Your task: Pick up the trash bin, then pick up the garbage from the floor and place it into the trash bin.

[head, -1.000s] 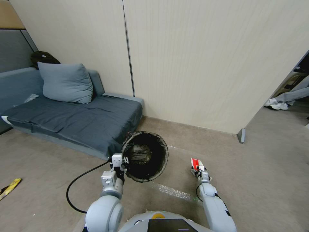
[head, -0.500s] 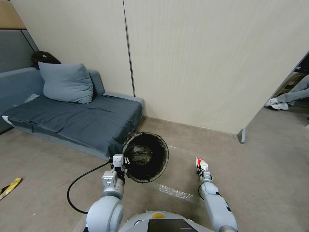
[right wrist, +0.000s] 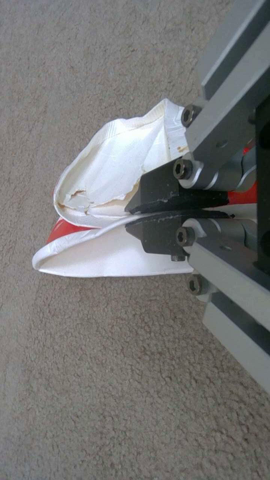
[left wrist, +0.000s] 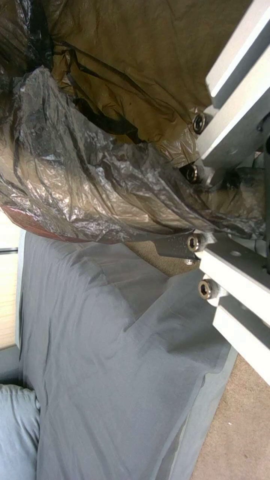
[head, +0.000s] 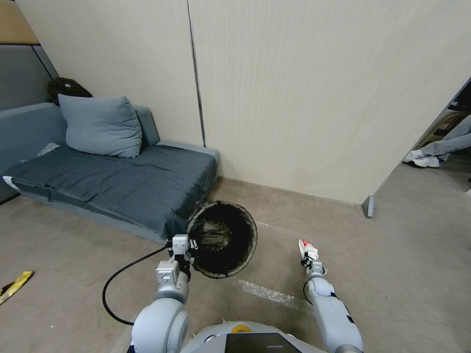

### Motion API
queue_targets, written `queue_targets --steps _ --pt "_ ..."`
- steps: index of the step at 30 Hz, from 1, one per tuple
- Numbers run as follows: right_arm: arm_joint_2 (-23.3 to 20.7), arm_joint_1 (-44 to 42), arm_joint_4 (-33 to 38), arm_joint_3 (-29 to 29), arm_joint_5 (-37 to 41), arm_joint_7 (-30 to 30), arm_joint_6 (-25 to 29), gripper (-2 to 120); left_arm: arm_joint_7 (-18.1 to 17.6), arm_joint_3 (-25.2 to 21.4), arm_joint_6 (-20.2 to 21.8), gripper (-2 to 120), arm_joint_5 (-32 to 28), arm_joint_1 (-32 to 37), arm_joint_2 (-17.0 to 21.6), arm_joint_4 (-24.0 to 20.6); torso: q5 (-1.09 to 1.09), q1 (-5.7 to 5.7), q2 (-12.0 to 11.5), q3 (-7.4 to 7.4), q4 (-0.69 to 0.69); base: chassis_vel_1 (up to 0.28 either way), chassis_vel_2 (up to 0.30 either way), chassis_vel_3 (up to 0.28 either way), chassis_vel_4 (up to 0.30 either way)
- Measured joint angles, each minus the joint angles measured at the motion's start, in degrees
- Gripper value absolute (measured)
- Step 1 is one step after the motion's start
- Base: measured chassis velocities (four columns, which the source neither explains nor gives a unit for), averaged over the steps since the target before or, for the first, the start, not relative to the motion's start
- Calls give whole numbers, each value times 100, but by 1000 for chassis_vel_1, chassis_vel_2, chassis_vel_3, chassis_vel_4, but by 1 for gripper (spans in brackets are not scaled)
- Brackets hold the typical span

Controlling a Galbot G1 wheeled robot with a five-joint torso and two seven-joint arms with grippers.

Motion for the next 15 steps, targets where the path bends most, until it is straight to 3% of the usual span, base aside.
queue_targets --steps 7,9,10,15 --pt "7 -231 626 -19 67 13 75 0 -14 26 -22 0 0 -7 -9 37 1 0 0 0 2 0 0 0 0" --pt "43 -538 1559 -69 148 17 94 0 -14 50 -40 0 0 -16 -12 77 -1 0 0 0 3 0 0 0 0" --pt "43 -538 1559 -69 148 17 94 0 -14 50 -40 0 0 -16 -12 77 -1 0 0 0 3 0 0 0 0" --pt "82 -1105 3055 -186 339 -20 242 0 -14 55 -58 0 -1 -21 -10 117 -2 0 0 0 0 0 0 0 0"
